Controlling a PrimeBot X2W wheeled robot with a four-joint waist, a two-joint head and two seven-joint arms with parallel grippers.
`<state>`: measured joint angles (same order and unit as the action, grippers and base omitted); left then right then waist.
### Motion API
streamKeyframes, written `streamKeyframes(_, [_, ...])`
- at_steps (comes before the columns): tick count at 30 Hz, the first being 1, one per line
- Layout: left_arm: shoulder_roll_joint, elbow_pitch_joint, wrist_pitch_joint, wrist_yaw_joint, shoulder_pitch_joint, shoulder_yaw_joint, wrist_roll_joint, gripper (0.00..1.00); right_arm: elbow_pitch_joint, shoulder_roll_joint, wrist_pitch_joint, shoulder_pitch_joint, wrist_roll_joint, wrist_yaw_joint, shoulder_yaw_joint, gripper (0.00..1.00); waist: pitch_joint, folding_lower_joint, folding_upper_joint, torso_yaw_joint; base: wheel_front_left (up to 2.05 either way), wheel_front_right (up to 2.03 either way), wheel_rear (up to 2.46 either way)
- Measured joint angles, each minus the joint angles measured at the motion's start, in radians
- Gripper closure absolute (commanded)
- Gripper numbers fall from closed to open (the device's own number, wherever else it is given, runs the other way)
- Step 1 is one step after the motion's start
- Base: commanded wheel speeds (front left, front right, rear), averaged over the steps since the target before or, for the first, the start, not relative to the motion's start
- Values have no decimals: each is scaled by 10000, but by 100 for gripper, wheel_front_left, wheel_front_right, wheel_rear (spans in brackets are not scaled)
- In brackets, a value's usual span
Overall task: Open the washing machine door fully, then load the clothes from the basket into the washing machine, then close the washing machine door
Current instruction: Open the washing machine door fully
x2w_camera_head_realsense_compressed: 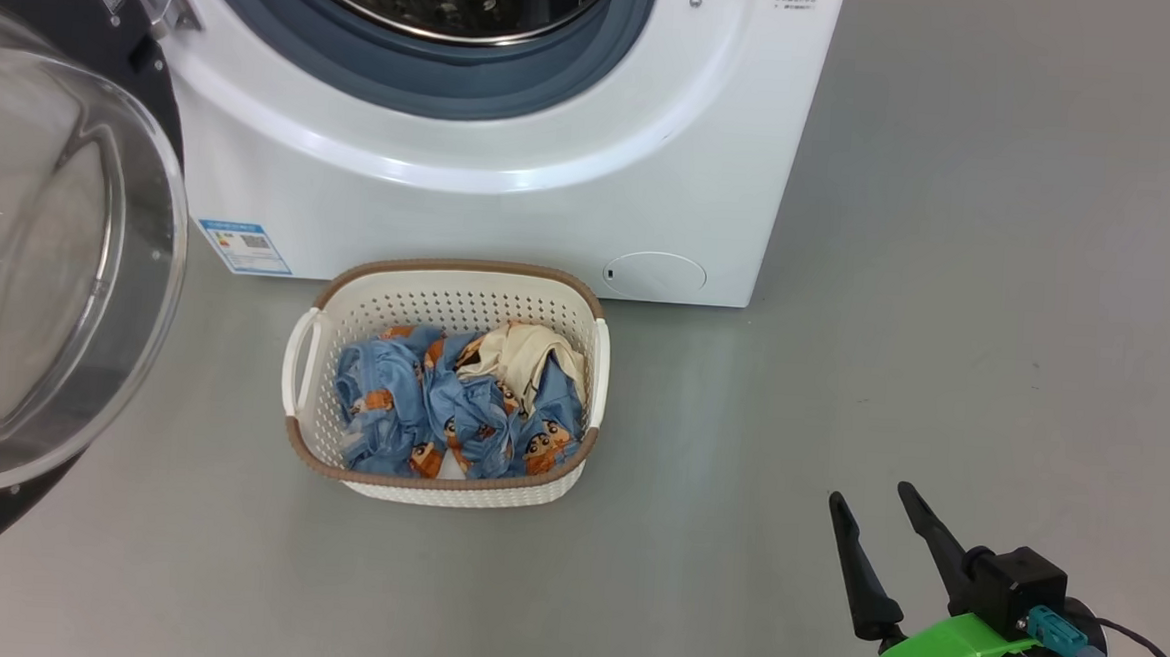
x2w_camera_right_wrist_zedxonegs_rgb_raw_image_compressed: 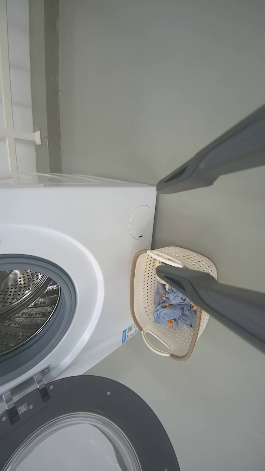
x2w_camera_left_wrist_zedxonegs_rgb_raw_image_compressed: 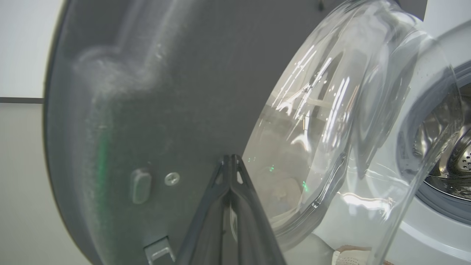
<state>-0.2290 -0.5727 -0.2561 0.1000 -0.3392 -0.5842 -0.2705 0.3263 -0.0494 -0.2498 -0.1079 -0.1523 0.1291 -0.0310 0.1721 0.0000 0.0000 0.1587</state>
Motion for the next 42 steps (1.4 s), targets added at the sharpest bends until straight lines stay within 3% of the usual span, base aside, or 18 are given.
streamKeyframes(19, [69,-140,-4,209,-198,-802,608,100,46,-2,0,-201,-23,0,-33,0,-8,0,0,-76,0,0,0])
streamKeyframes(26, [113,395,-4,276,-167,-782,761,100,69,-2,0,-202,-198,0,-44,0,-106,0,0,-120,0,0,0])
streamKeyframes(33, [966,2163,-6,276,690,71,742,100,67,-4,0,-200,-353,0,-40,0,-297,0,0,-122,0,0,0])
streamKeyframes(36, [1283,2865,-6,278,1205,443,723,65,65,-6,0,-198,-353,0,-42,0,-391,0,0,-112,0,0,0])
streamKeyframes(37, [1360,3091,-6,278,1346,541,723,46,63,-6,0,-198,-353,0,-44,0,-425,0,0,-112,0,0,0])
streamKeyframes(38, [1423,3298,-6,278,1474,625,723,17,59,-6,0,-195,-353,0,-46,0,-460,0,0,-112,0,0,0])
streamKeyframes(39, [1488,3494,-6,276,1589,690,717,0,56,-6,0,-190,-353,0,-46,0,-497,0,0,-114,0,0,0])
streamKeyframes(42, [1569,3981,-6,278,2000,1116,639,0,36,-6,0,-153,-353,0,-48,0,-621,0,0,-122,0,0,0])
